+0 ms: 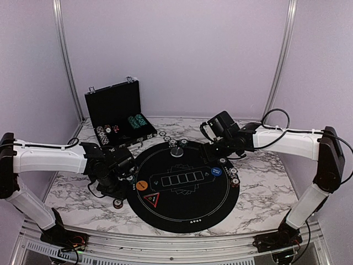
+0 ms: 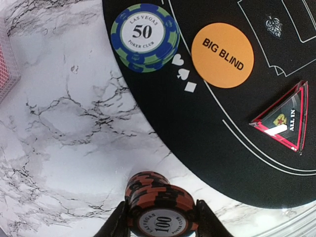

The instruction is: Distribute texas hold em gaming equipment

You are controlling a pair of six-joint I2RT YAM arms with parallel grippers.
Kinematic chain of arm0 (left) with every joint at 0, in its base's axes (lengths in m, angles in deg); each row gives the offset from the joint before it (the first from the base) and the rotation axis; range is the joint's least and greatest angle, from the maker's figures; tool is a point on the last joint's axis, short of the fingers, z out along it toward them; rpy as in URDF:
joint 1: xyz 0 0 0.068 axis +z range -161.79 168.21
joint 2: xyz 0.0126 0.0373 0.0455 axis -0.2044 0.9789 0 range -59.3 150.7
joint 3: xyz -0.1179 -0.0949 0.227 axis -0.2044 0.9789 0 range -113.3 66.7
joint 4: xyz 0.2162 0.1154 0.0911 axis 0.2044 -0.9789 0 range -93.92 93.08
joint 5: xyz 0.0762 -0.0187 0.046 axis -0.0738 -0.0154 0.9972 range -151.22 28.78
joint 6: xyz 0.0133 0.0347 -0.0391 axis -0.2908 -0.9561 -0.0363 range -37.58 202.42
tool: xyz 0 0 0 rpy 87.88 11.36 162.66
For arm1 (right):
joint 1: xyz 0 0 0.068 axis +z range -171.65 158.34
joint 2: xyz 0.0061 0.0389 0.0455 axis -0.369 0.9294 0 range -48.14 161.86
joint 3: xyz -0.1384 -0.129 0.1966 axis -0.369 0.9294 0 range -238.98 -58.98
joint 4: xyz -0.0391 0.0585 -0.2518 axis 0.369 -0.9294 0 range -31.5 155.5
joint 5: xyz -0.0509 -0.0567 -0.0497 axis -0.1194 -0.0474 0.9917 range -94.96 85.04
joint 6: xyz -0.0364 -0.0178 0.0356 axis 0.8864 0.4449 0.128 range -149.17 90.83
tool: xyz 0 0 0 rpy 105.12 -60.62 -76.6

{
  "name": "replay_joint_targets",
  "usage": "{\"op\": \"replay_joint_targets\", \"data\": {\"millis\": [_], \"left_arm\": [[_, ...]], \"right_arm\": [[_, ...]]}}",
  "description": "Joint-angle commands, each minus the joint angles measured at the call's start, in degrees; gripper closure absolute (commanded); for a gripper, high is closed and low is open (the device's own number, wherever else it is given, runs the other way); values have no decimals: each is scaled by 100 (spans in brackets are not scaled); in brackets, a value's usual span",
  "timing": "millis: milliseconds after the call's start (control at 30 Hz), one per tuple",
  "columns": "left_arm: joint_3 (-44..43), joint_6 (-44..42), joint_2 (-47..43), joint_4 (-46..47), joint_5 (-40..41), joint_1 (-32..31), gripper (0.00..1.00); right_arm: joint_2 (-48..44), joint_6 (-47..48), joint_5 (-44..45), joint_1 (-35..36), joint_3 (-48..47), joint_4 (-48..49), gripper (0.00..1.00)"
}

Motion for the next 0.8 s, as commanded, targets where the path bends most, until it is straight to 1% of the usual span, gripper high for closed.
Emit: {"op": "replay_joint_targets", "data": {"millis": [0,367,767], "left_arm": [[-270,-175,197,-187,105,102,63],[-654,-495,748,100,-15,447,63],[-779,-611,1237,425,-234,498,63]], "right_arm": [[-48,-52,57,45,-205,85,36],[-181,-108,107,45,-134,85,36],[-261,-104,173,42,-117,15,36]]}}
